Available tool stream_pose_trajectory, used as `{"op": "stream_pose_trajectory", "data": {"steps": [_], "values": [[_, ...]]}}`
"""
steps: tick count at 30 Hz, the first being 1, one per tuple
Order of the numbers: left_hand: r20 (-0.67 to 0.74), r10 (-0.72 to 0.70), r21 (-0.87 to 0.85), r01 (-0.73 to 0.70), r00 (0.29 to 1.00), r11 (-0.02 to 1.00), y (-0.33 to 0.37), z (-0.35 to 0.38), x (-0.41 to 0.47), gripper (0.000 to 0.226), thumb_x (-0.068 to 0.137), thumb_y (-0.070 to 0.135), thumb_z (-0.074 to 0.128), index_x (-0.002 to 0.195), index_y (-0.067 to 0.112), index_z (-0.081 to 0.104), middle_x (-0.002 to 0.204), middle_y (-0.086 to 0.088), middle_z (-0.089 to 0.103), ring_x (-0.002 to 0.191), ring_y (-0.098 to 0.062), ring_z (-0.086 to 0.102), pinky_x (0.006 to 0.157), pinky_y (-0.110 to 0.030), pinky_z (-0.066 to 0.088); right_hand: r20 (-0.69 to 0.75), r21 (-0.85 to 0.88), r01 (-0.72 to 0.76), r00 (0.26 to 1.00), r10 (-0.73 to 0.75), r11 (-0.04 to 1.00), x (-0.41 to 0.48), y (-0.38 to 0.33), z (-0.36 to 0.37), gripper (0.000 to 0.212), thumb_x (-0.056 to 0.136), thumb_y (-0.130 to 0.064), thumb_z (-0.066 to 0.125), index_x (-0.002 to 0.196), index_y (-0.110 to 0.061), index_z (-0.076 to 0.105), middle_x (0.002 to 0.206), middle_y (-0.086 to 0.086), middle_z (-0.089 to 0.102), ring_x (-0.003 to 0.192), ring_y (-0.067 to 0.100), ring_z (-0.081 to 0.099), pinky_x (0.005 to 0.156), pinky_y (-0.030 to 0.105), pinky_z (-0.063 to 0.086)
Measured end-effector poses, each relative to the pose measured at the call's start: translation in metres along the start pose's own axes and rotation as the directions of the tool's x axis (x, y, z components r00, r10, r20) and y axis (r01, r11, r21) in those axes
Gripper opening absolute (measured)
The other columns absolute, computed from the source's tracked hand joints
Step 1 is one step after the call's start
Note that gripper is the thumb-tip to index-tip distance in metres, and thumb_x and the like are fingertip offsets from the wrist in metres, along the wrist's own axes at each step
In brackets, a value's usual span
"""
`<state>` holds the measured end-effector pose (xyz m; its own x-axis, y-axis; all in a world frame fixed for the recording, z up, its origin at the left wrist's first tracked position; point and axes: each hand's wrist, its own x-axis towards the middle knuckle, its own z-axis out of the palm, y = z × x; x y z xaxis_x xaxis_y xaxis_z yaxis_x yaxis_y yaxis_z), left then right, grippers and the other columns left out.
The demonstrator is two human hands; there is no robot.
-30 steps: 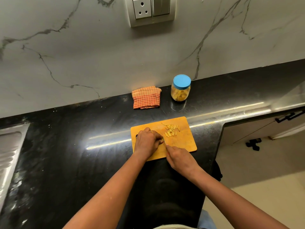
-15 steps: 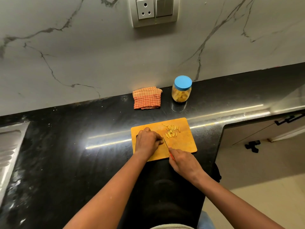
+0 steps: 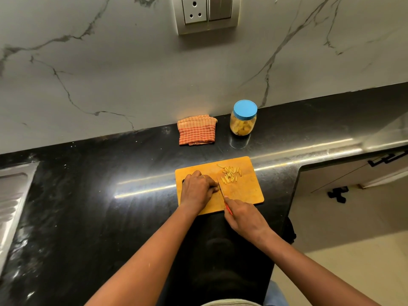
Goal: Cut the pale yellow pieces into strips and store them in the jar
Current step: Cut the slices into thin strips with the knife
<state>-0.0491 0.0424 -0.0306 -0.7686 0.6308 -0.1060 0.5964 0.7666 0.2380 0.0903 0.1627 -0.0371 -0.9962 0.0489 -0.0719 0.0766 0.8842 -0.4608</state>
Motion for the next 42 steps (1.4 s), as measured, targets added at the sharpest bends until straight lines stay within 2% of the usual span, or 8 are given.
{"op": "stream_pose_trajectory", "data": {"steps": [8,12,16,25,42], "values": [[-0.018,-0.029,-0.058,0.028,0.999,0.998,0.001,0.0,0.0,0.026,0.089,0.045,0.063,0.109,0.033,0.073,0.104,0.013,0.072,0.1,-0.013,0.049,0.084,-0.031,0.037,0.061,-0.115,0.034,0.998,-0.027,0.993,0.018,-0.002,-0.001,0.037,0.102,-0.027,0.039,0.135,-0.011,0.047,0.11,0.007,0.066,0.088,0.023,0.064,0.075,0.033,0.053],[-0.013,-0.084,-0.099,0.083,0.996,0.992,0.0,-0.002,0.0,0.026,0.086,0.047,0.067,0.107,0.035,0.074,0.098,0.01,0.071,0.097,-0.013,0.05,0.082,-0.031,0.04,0.075,-0.149,0.007,0.997,0.005,0.989,0.011,0.0,0.0,0.044,0.102,-0.027,0.038,0.143,-0.011,0.04,0.114,0.007,0.064,0.092,0.023,0.064,0.079,0.034,0.053],[-0.013,-0.119,-0.136,0.116,0.993,0.984,0.001,-0.005,0.0,0.028,0.082,0.047,0.07,0.107,0.034,0.074,0.095,0.004,0.066,0.095,-0.013,0.051,0.083,-0.029,0.04,0.083,-0.164,0.012,0.997,0.002,0.986,0.0,0.003,0.002,0.047,0.103,-0.028,0.037,0.146,-0.011,0.037,0.111,0.006,0.064,0.09,0.022,0.063,0.076,0.035,0.054],[0.009,-0.13,-0.128,0.13,0.991,0.983,0.004,-0.01,-0.003,0.029,0.082,0.048,0.07,0.108,0.035,0.074,0.098,0.003,0.061,0.096,-0.015,0.052,0.085,-0.029,0.042,-0.023,-0.105,-0.026,0.999,0.024,0.994,0.011,0.008,-0.008,0.045,0.101,-0.028,0.043,0.142,-0.009,0.045,0.113,0.008,0.067,0.09,0.023,0.066,0.076,0.035,0.055],[-0.011,-0.125,-0.146,0.123,0.992,0.982,0.005,-0.01,-0.004,0.025,0.085,0.044,0.069,0.107,0.034,0.074,0.097,0.005,0.067,0.096,-0.014,0.052,0.085,-0.031,0.044,0.034,-0.074,0.001,0.999,0.002,0.997,0.006,-0.005,0.001,0.045,0.103,-0.029,0.039,0.144,-0.01,0.042,0.116,0.006,0.065,0.095,0.021,0.064,0.081,0.033,0.054]]}}
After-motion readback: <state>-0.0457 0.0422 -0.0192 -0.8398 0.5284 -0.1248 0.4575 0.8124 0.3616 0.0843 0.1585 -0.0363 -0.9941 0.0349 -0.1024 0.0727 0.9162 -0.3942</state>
